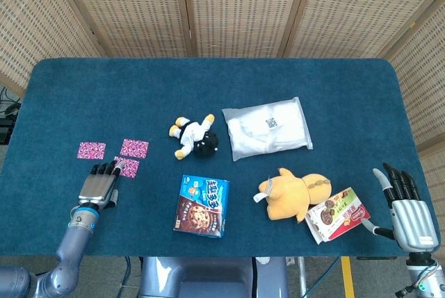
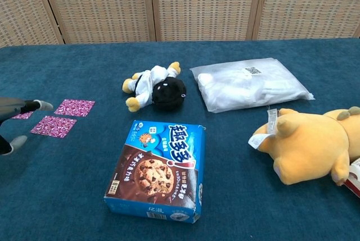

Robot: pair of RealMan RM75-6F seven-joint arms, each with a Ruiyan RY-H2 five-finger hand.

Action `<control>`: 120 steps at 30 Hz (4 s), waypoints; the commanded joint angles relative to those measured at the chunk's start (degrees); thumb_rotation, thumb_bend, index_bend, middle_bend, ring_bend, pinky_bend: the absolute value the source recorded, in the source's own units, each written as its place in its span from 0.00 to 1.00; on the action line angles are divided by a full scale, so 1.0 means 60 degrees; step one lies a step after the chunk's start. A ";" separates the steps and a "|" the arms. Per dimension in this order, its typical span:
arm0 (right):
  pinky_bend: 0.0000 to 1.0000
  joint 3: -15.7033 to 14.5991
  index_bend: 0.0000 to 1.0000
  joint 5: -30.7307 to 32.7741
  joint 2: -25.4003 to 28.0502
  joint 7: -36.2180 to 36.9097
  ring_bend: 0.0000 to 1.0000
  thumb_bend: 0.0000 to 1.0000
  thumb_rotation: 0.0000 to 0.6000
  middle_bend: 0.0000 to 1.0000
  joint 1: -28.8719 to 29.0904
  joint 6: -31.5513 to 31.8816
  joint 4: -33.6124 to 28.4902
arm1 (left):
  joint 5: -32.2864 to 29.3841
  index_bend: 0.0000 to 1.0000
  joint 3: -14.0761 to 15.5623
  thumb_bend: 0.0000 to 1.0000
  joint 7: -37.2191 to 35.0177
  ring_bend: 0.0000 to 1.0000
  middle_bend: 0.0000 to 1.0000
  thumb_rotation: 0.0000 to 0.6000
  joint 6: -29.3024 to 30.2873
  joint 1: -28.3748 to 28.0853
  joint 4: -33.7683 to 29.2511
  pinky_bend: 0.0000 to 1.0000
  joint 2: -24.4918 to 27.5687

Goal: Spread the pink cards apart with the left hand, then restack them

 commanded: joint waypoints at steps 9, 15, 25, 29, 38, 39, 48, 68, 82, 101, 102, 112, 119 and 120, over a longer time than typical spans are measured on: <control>0.00 0.0000 0.00 0.0087 -0.0086 -0.0147 0.00 0.03 1.00 0.00 0.0046 -0.0138 0.0039 | 0.2477 0.00 -0.0616 0.33 -0.2305 0.00 0.00 1.00 0.0590 0.0931 0.0953 0.00 0.0405; 0.00 0.0081 0.00 0.0480 -0.0167 -0.0229 0.00 0.03 1.00 0.00 0.0142 -0.0487 0.0183 | 0.2467 0.01 -0.1120 0.31 -0.2570 0.00 0.00 1.00 0.0262 0.0815 0.1546 0.00 0.0270; 0.00 0.0337 0.00 0.1169 -0.0352 -0.0651 0.00 0.03 1.00 0.00 0.0252 -0.0795 0.0403 | 0.1633 0.12 -0.1899 0.31 -0.2223 0.00 0.00 1.00 -0.1519 -0.0254 0.3064 0.00 -0.0194; 0.00 0.0373 0.00 0.1254 -0.0469 -0.0857 0.00 0.03 1.00 0.00 0.0309 -0.0863 0.0464 | 0.1421 0.14 -0.2005 0.31 -0.1983 0.00 0.00 1.00 -0.1897 -0.0592 0.3575 0.00 -0.0427; 0.00 0.0407 0.00 0.1341 -0.0692 -0.1146 0.00 0.03 1.00 0.00 0.0394 -0.0936 0.0574 | 0.1087 0.14 -0.2028 0.23 -0.1920 0.00 0.00 1.00 -0.2640 -0.1043 0.4361 0.00 -0.0915; 0.00 0.0408 0.00 0.1344 -0.0707 -0.1150 0.00 0.03 1.00 0.00 0.0399 -0.0940 0.0593 | 0.1110 0.14 -0.2015 0.22 -0.1942 0.00 0.00 1.00 -0.2632 -0.1040 0.4385 0.00 -0.0938; 0.00 0.0390 0.00 0.1329 -0.0756 -0.1127 0.00 0.03 1.00 0.00 0.0420 -0.0958 0.0666 | 0.1043 0.14 -0.1766 0.19 -0.1872 0.00 0.00 1.00 -0.2676 -0.0985 0.4282 0.00 -0.0880; 0.00 0.0349 0.00 0.1286 -0.0749 -0.1096 0.00 0.03 1.00 0.00 0.0428 -0.0961 0.0664 | -0.0509 0.27 -0.1601 0.20 -0.0994 0.00 0.00 1.00 -0.3211 -0.1553 0.5072 0.00 -0.1215; 0.00 0.0362 0.00 0.1395 -0.0789 -0.1153 0.00 0.03 1.00 0.00 0.0460 -0.1053 0.0720 | -0.1418 0.28 -0.1382 0.21 -0.0411 0.00 0.00 1.00 -0.3837 -0.2079 0.6290 0.00 -0.1879; 0.00 0.0392 0.00 0.1464 -0.0779 -0.1075 0.00 0.03 1.00 0.00 0.0461 -0.1059 0.0758 | -0.1457 0.30 -0.1298 0.21 -0.0269 0.00 0.00 1.00 -0.3969 -0.2329 0.6893 0.00 -0.2300; 0.00 0.0396 0.00 0.1469 -0.0775 -0.1067 0.00 0.03 1.00 0.00 0.0461 -0.1059 0.0757 | -0.1451 0.31 -0.1291 0.21 -0.0257 0.00 0.00 1.00 -0.3966 -0.2335 0.6898 0.00 -0.2310; 0.00 0.0383 0.00 0.1431 -0.0758 -0.1026 0.00 0.03 1.00 0.00 0.0451 -0.1028 0.0755 | -0.1490 0.31 -0.1204 0.22 -0.0099 0.00 0.00 1.00 -0.3970 -0.2386 0.6910 0.00 -0.2359; 0.00 0.0371 0.00 0.1427 -0.0769 -0.1011 0.00 0.03 1.00 0.00 0.0459 -0.1053 0.0771 | -0.1402 0.32 -0.1197 0.22 -0.0103 0.00 0.00 1.00 -0.3950 -0.2401 0.7057 0.00 -0.2482; 0.00 0.0368 0.00 0.1421 -0.0773 -0.1011 0.00 0.03 1.00 0.00 0.0462 -0.1058 0.0773 | -0.1349 0.32 -0.1190 0.22 -0.0110 0.00 0.00 1.00 -0.3928 -0.2397 0.7092 0.00 -0.2517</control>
